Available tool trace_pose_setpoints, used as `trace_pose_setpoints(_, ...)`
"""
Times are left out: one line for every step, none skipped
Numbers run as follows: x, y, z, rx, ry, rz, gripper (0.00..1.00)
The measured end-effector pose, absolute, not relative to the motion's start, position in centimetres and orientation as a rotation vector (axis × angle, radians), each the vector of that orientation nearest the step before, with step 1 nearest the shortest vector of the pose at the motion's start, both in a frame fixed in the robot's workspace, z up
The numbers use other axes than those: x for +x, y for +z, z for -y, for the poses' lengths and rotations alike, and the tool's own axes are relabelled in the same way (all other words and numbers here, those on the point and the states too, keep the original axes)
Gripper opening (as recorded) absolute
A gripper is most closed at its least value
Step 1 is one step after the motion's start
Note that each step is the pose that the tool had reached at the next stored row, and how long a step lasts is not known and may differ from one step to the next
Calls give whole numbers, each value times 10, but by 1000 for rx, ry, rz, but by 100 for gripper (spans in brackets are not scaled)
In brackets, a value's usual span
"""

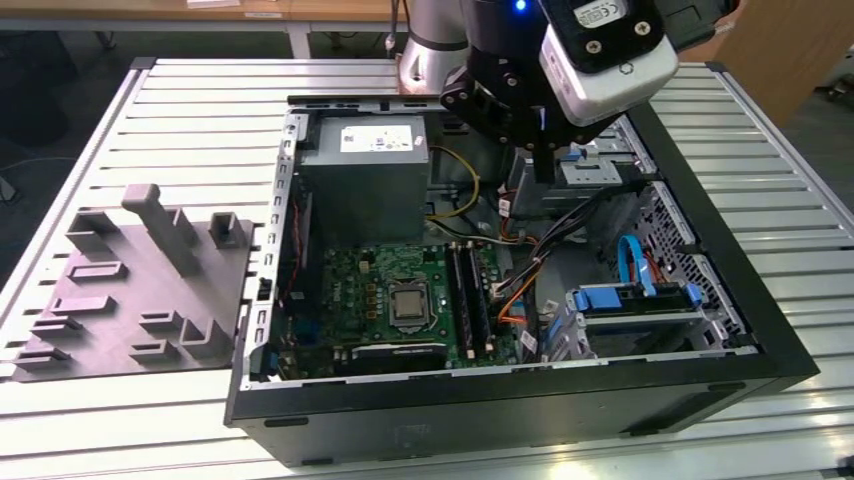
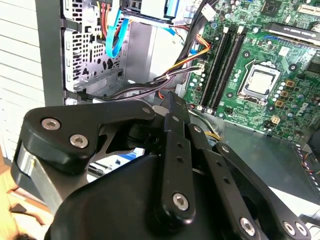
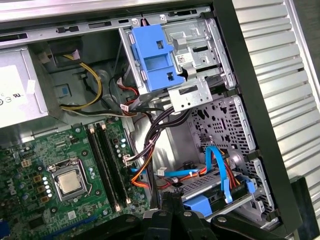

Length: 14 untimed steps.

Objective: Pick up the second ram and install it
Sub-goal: 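Press down the second ram until it locks into place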

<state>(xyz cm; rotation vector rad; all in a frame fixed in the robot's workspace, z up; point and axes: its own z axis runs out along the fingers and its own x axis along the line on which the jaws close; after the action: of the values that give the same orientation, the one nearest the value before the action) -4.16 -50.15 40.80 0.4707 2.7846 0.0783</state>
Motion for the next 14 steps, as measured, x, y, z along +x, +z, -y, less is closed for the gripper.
trace_pose_setpoints(-42, 408, 501, 471, 78, -2785, 10)
trace_pose_setpoints(-42, 408, 501, 471, 78, -2785, 10)
trace_pose_setpoints(-42, 408, 501, 471, 78, -2785, 10)
trace_pose_setpoints(-42, 408, 501, 471, 78, -2785, 10)
trace_pose_setpoints(-42, 408, 501, 471, 78, -2785, 10)
trace_pose_setpoints(-42, 408, 501, 471, 78, -2786, 10)
trace_pose_setpoints(-42, 408, 501, 471, 78, -2786, 10)
trace_pose_setpoints(-42, 408, 501, 471, 78, -2786, 10)
trace_pose_setpoints(-42, 408, 501, 471, 78, -2786, 10)
trace_pose_setpoints(-42, 408, 501, 471, 78, -2786, 10)
trace_pose_setpoints(-41, 408, 501, 471, 77, -2791, 10)
trace_pose_setpoints(-41, 407, 501, 474, 74, -2806, 10)
trace_pose_setpoints(-42, 407, 501, 476, 71, -2817, 10)
trace_pose_setpoints(-42, 407, 501, 477, 70, -2820, 10)
